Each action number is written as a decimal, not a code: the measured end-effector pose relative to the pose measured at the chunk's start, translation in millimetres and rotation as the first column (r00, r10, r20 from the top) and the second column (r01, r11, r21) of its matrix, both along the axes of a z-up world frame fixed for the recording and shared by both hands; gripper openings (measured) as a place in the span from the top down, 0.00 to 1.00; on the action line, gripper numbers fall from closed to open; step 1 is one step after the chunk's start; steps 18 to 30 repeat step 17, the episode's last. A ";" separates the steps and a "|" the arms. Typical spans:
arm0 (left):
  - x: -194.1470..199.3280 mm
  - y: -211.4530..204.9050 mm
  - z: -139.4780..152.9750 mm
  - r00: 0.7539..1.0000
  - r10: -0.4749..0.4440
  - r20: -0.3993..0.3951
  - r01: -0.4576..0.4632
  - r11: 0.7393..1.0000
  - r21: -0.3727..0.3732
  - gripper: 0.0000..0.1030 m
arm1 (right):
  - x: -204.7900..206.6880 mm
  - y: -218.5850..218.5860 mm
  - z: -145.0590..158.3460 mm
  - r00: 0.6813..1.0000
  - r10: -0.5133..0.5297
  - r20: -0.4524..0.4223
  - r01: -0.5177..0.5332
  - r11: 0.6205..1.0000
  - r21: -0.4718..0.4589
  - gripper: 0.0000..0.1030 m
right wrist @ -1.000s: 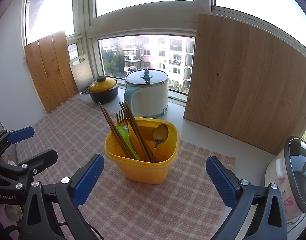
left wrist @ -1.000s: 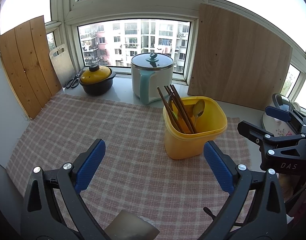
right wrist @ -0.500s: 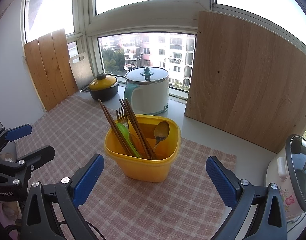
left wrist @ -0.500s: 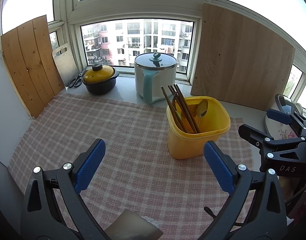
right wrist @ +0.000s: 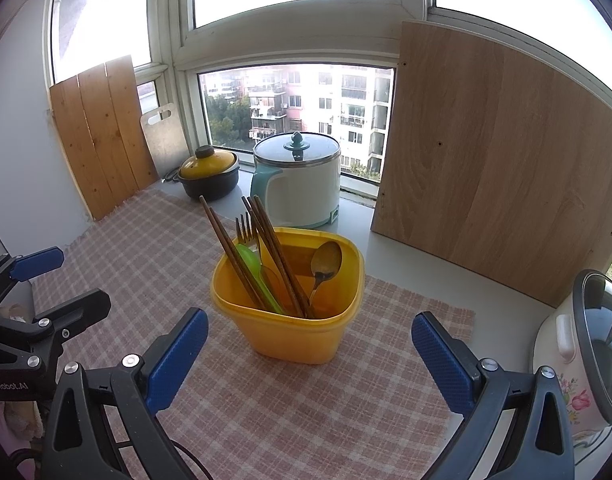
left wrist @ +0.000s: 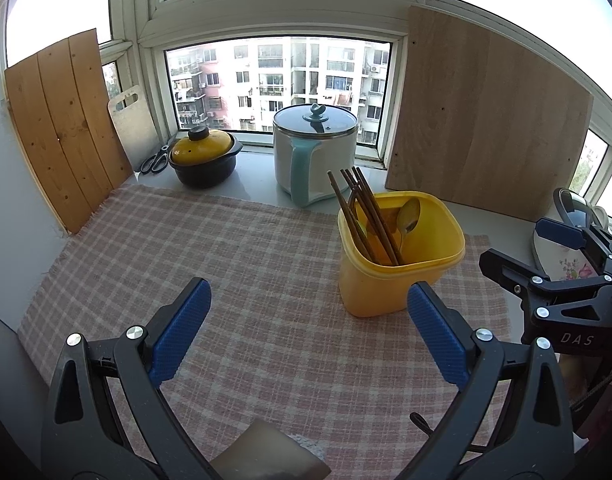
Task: Organize utensils
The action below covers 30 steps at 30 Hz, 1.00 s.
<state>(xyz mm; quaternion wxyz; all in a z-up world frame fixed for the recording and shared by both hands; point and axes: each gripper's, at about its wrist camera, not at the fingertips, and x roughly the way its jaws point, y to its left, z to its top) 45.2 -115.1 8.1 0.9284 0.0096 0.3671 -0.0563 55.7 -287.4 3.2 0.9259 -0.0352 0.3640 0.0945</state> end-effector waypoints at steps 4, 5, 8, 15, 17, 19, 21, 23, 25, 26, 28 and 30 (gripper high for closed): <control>-0.5 0.0 -0.7 1.000 0.004 -0.001 -0.004 1.000 0.003 0.03 | 1.5 -1.0 -0.7 1.000 0.001 -0.001 -0.001 1.000 0.000 0.00; -0.3 -0.4 -0.6 1.000 0.003 0.001 -0.003 1.000 0.003 0.03 | 1.1 -0.8 -0.8 1.000 0.000 -0.001 0.000 1.000 0.000 0.00; -0.4 -0.2 -0.5 1.000 0.005 0.002 -0.005 1.000 0.003 0.03 | 1.0 -1.2 -0.9 1.000 0.002 -0.002 -0.002 1.000 -0.001 0.00; -1.1 0.8 0.0 1.000 0.010 0.011 -0.010 1.000 0.008 0.03 | 2.7 -1.9 -2.2 1.000 0.006 -0.005 -0.006 1.000 -0.005 0.00; -0.5 0.7 0.8 1.000 0.013 0.011 -0.013 1.000 0.010 0.03 | 2.8 -2.1 -2.6 1.000 0.005 -0.004 -0.006 1.000 -0.006 0.00; -0.5 0.7 0.8 1.000 0.013 0.011 -0.013 1.000 0.010 0.03 | 2.8 -2.1 -2.6 1.000 0.005 -0.004 -0.006 1.000 -0.006 0.00; -0.5 0.7 0.8 1.000 0.013 0.011 -0.013 1.000 0.010 0.03 | 2.8 -2.1 -2.6 1.000 0.005 -0.004 -0.006 1.000 -0.006 0.00; -0.5 0.7 0.8 1.000 0.013 0.011 -0.013 1.000 0.010 0.03 | 2.8 -2.1 -2.6 1.000 0.005 -0.004 -0.006 1.000 -0.006 0.00; -0.5 0.7 0.8 1.000 0.013 0.011 -0.013 1.000 0.010 0.03 | 2.8 -2.1 -2.6 1.000 0.005 -0.004 -0.006 1.000 -0.006 0.00; -0.5 0.7 0.8 1.000 0.013 0.011 -0.013 1.000 0.010 0.03 | 2.8 -2.1 -2.6 1.000 0.005 -0.004 -0.006 1.000 -0.006 0.00; -0.5 0.7 0.8 1.000 0.013 0.011 -0.013 1.000 0.010 0.03 | 2.8 -2.1 -2.6 1.000 0.005 -0.004 -0.006 1.000 -0.006 0.00; -0.5 0.7 0.8 1.000 0.013 0.011 -0.013 1.000 0.010 0.03 | 2.8 -2.1 -2.6 1.000 0.005 -0.004 -0.006 1.000 -0.006 0.00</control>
